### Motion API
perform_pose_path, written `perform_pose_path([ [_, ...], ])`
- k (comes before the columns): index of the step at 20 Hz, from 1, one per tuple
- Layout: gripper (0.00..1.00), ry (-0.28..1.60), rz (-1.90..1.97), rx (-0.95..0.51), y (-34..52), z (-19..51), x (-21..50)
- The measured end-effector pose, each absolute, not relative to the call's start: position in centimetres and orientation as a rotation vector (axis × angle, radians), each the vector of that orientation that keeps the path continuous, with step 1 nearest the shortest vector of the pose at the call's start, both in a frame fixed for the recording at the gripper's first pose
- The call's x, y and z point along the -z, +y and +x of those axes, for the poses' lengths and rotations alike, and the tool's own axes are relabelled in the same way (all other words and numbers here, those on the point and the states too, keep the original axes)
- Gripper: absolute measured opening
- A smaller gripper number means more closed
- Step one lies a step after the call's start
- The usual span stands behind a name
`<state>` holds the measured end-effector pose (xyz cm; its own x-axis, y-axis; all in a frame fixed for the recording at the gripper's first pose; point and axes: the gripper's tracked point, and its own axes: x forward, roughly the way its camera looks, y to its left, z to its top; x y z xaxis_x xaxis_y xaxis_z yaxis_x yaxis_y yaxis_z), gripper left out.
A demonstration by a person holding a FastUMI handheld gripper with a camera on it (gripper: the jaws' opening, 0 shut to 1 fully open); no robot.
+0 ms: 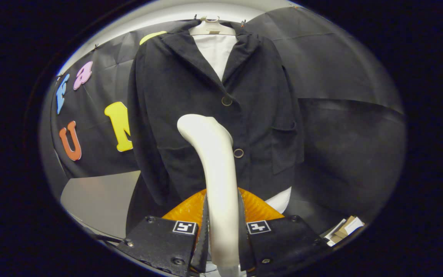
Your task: Iron the clothes twice with a garment steamer, once on the left side and once on the right side.
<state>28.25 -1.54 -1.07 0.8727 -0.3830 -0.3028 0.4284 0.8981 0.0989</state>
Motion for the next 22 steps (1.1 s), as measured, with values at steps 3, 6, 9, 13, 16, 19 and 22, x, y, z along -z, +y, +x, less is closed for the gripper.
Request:
perform_pose_path([
  [3,0.35,0.31,0.155,0.433,-1.4,28.2,2.2],
  [6,0.34,0.345,0.141,0.436,-1.4,27.6,4.8],
  [9,0.35,0.391,0.141,0.443,-1.4,27.8,6.9],
  [13,0.34,0.44,0.139,0.454,-1.1,27.9,9.0],
  [16,0.34,0.485,0.148,0.458,-0.8,27.9,10.9],
  [19,0.35,0.507,0.147,0.472,-0.8,28.0,12.1],
  [22,0.35,0.538,0.154,0.484,-0.8,28.0,13.7],
])
